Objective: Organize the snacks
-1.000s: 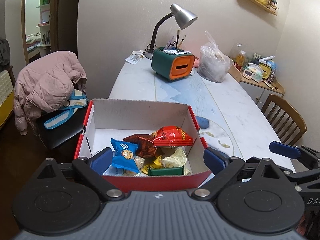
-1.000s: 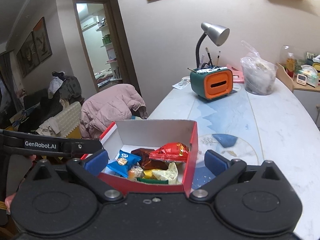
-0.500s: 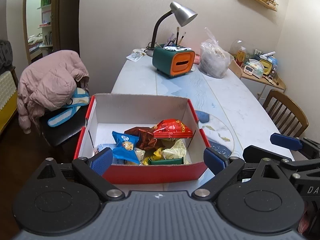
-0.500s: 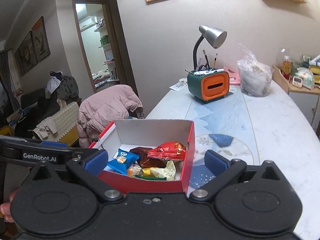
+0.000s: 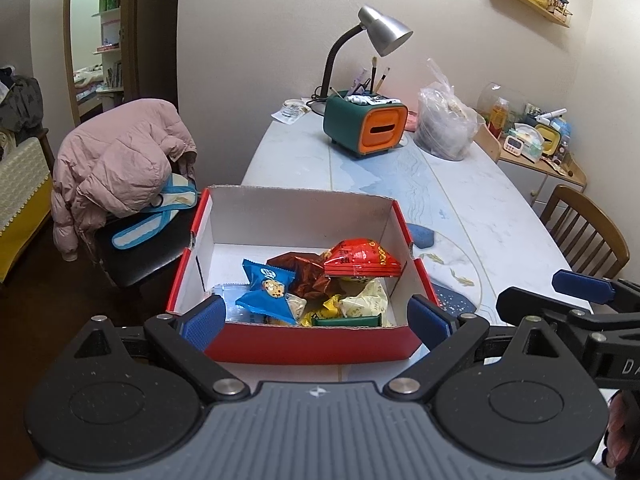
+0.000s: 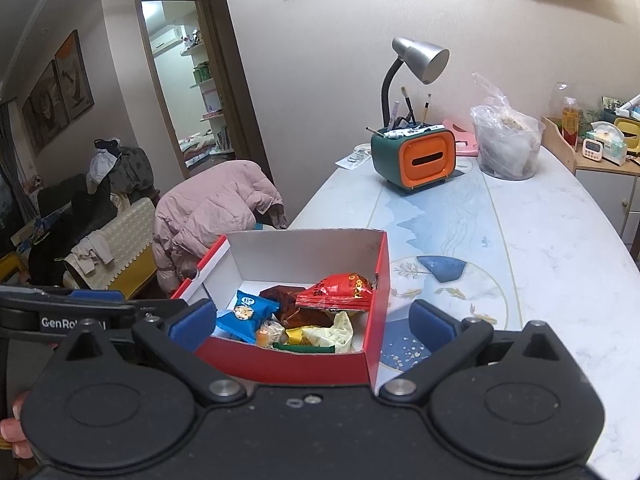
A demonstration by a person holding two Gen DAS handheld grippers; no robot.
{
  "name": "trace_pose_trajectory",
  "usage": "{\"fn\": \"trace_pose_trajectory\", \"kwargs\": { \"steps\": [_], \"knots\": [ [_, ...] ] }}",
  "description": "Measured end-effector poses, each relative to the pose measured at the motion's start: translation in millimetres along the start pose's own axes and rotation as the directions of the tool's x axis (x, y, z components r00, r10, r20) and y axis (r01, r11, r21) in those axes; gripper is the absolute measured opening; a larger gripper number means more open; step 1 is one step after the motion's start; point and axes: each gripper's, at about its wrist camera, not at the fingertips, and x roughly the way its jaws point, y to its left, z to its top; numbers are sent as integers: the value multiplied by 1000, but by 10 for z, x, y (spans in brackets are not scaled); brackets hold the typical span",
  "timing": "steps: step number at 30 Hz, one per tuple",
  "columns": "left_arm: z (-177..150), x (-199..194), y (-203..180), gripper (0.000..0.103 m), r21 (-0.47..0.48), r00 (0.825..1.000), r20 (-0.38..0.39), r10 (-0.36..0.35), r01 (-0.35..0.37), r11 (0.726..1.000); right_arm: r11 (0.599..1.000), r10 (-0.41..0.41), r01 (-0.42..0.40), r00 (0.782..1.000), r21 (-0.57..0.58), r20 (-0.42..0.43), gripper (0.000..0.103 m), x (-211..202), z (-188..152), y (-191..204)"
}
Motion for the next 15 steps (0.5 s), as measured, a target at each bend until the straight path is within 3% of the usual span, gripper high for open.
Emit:
{"fn": "trace_pose_trajectory", "kwargs": {
  "steps": [15],
  "knots": [
    [62,-108,-20,98,26,998,56,3,-4,1000,1000,7,-7,1000,5,-21,103,9,45,45]
  ]
}}
